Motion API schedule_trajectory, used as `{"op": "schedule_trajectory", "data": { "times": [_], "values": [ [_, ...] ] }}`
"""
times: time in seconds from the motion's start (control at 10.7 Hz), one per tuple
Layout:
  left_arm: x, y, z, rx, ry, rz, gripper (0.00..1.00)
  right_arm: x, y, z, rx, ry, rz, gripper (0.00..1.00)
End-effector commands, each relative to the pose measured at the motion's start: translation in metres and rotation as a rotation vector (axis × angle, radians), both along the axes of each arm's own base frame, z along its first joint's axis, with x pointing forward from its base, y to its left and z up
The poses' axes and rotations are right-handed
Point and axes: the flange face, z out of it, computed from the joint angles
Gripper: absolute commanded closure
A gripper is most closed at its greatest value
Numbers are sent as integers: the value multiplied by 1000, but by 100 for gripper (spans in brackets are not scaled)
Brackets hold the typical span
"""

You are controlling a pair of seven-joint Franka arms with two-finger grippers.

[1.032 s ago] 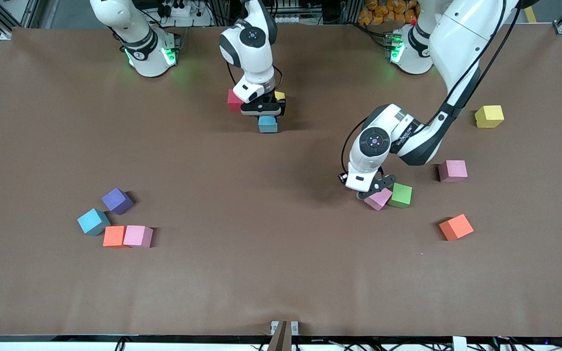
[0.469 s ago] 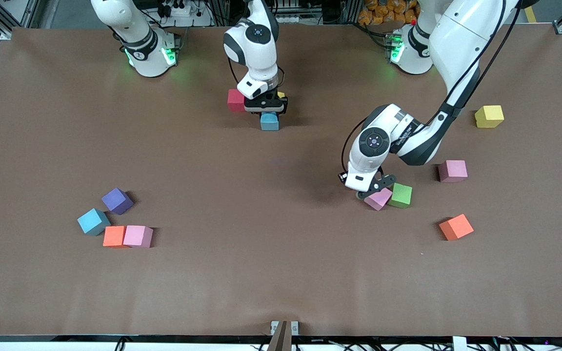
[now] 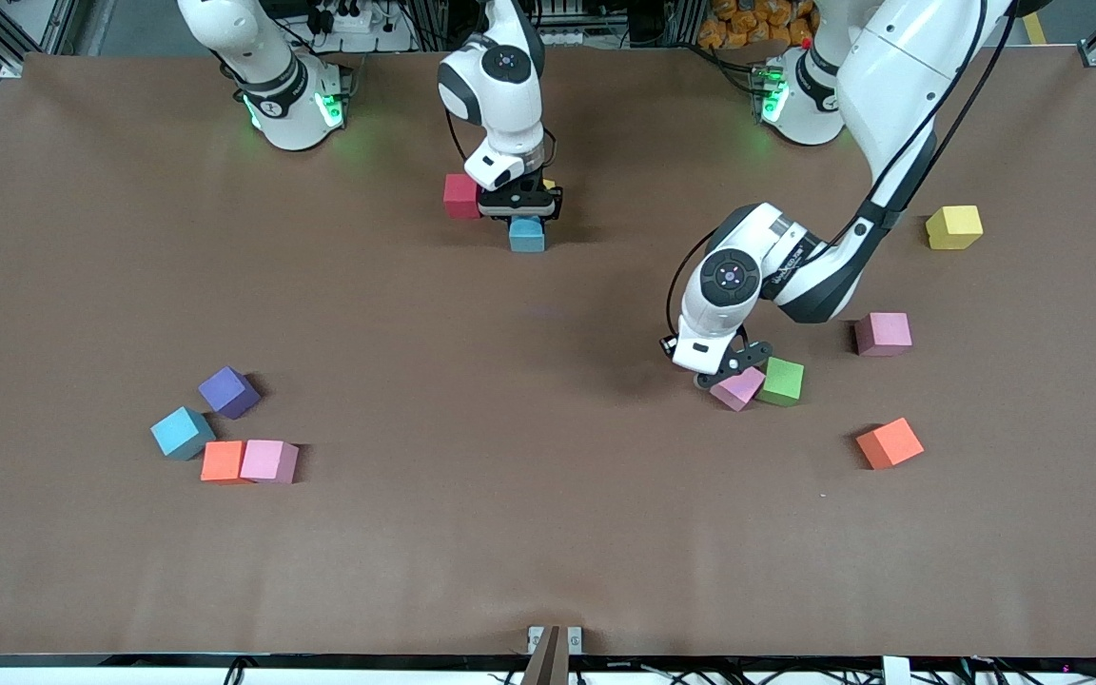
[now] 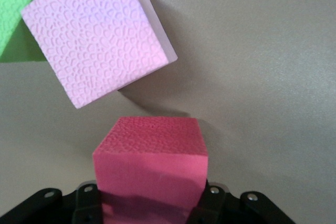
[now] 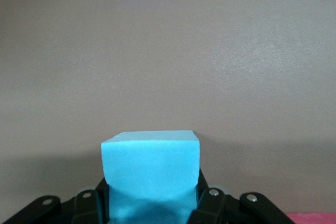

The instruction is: Form number 2 with 11 blocks

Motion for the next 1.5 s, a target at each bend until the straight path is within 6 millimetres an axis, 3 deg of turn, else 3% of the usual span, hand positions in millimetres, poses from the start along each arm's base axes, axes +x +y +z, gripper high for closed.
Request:
{"op": "schedule_trajectory", "data": {
  "times": [0.0,0.38,0.56,0.75,0.94,1.13,1.41],
  "values": [
    [0,2,3,18,-5,-27,43,3,0,1,19,-5,-54,1],
    [1,1,4,18,-6,-27,42,25,-5,12,57,8,-112,0],
    [5,-4,11,8,-22,-27,41,53,-17,34,96,28,-110,0],
    [8,-19,26,-2,-27,-33,42,91,-42,56,128,54,-99,0],
    [6,-33,35,-7,-25,-49,48,154,-98,73,138,26,8,0],
    [-2,-57,41,-34,-28,-103,48,213,-169,84,108,10,164,0],
    [-18,-117,48,-104,-28,-284,46,297,-287,104,13,-31,626,0]
  ]
}}
